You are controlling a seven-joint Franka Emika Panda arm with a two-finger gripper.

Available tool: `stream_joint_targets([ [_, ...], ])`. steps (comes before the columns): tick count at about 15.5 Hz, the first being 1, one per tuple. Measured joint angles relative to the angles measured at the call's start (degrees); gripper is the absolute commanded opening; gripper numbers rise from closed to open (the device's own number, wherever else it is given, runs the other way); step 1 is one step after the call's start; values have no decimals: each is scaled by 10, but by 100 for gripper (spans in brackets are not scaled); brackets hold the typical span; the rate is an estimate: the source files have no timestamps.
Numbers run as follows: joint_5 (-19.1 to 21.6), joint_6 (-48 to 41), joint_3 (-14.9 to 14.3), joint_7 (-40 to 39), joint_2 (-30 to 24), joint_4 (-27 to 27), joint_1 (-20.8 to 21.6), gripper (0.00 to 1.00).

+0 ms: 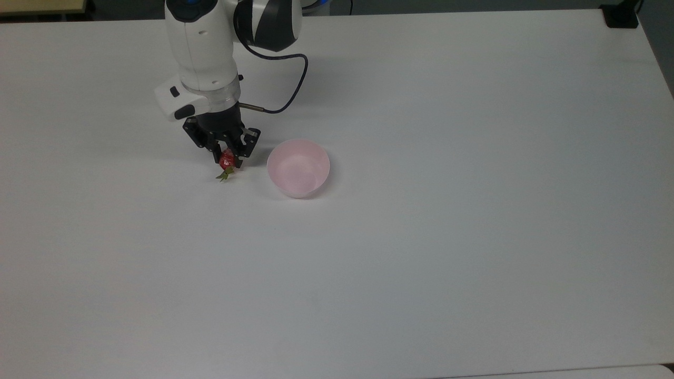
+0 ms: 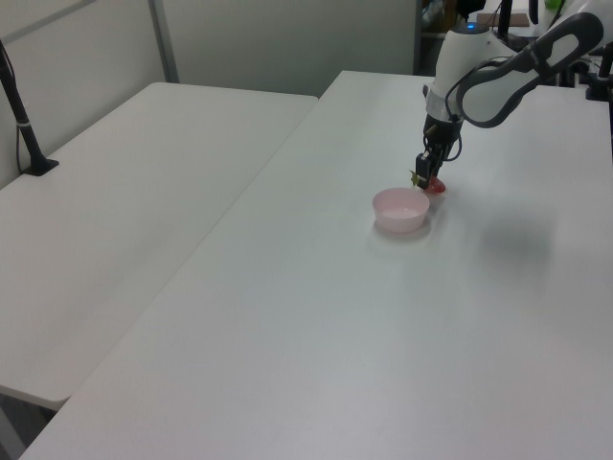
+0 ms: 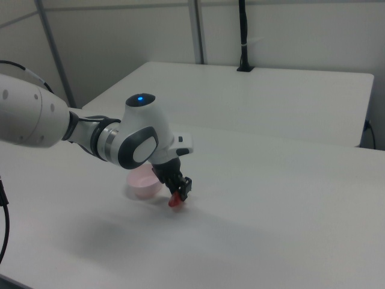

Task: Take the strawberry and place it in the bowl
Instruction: 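Lower the gripper and close it on the strawberry, then carry the strawberry over the pink bowl and lower it inside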

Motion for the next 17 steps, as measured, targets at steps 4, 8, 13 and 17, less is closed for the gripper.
stream_joint_targets([
  [4, 28, -55, 2, 0, -36, 45, 1, 24],
  [8, 71, -102, 24, 3, -54, 88, 25, 25],
  [13, 72, -102, 26, 40, -9, 87, 68, 35],
  [17, 71, -102, 26, 44, 12, 88, 75, 100],
])
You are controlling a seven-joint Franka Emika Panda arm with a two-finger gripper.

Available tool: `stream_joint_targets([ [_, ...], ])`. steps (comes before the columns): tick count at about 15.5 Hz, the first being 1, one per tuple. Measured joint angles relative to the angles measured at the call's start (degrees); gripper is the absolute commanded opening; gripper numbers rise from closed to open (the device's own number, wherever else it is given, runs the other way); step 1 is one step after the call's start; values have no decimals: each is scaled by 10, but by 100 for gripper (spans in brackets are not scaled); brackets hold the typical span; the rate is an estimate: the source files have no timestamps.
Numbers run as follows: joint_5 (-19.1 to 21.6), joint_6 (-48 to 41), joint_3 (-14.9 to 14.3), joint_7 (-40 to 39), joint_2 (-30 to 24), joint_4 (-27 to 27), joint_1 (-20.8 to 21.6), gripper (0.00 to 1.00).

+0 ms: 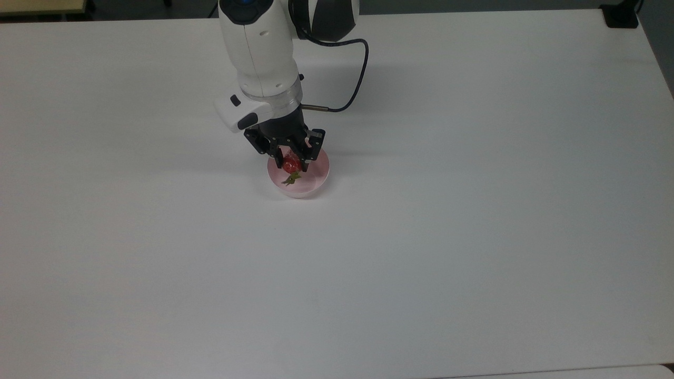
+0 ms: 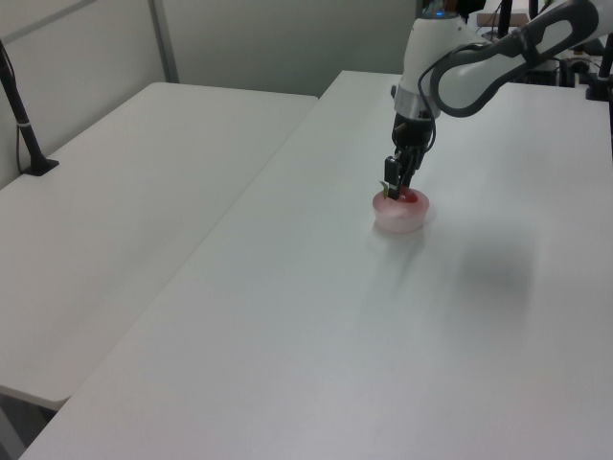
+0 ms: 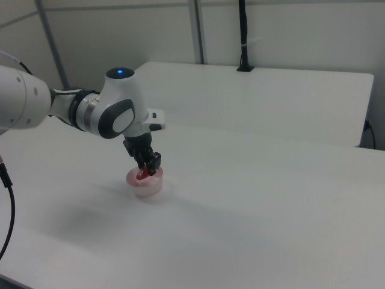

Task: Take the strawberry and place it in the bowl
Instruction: 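Carry the strawberry over the pink bowl and lower it inside, then open the gripper and lift it away from the bowl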

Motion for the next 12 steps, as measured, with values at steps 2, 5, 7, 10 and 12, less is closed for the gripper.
stream_joint_targets([
  [2, 0, 0, 0, 22, 1, 1, 1, 100],
  [5, 0, -8, 0, 69, -7, 12, 5, 100],
  [7, 0, -73, 1, 81, -31, 37, 6, 100],
  [10, -4, -210, 1, 84, -90, 92, 6, 100],
  [12, -8, -280, 1, 87, -129, 115, 6, 100],
])
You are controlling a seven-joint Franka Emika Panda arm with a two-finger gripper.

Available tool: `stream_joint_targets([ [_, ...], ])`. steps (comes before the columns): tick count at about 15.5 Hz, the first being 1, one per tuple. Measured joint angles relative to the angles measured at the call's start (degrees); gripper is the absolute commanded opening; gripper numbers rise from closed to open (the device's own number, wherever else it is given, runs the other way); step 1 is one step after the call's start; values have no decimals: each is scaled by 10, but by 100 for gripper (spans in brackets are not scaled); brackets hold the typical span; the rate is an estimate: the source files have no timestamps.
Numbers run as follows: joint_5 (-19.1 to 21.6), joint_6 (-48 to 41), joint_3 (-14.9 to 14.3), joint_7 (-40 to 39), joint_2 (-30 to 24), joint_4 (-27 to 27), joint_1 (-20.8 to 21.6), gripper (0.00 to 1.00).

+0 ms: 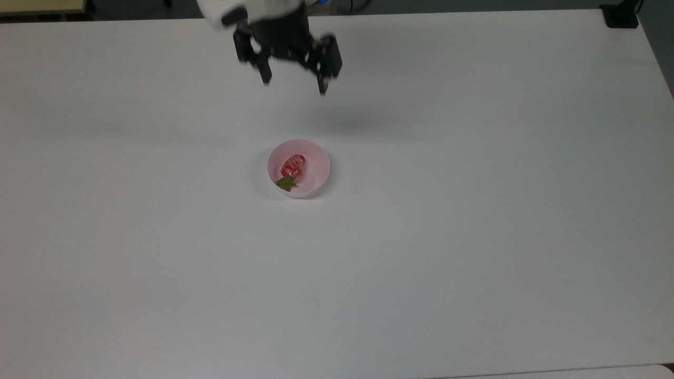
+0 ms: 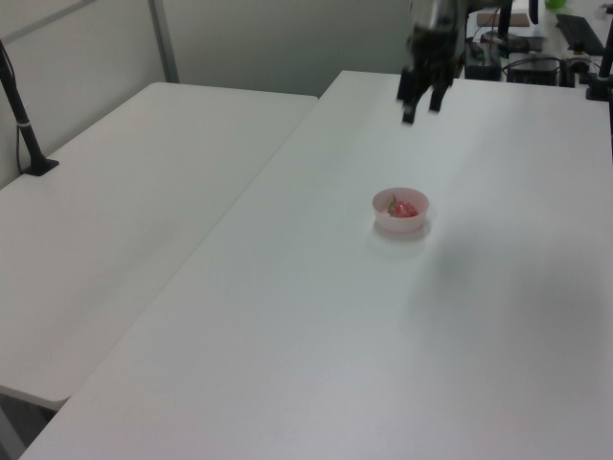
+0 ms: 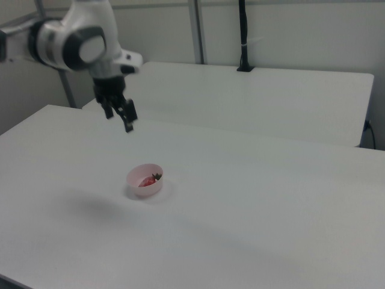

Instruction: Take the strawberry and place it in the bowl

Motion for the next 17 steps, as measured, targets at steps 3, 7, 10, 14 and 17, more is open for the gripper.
stream_joint_targets([
  [3, -4, -89, 0, 1, -46, 18, 0, 100],
  [7, -52, -146, 0, -20, -80, 21, 0, 100],
  [10, -76, -142, 1, -83, -75, 20, 0, 100],
  [14, -82, -88, 0, -106, -67, 20, -1, 100],
  [17, -82, -77, 0, -107, -64, 20, -1, 100],
])
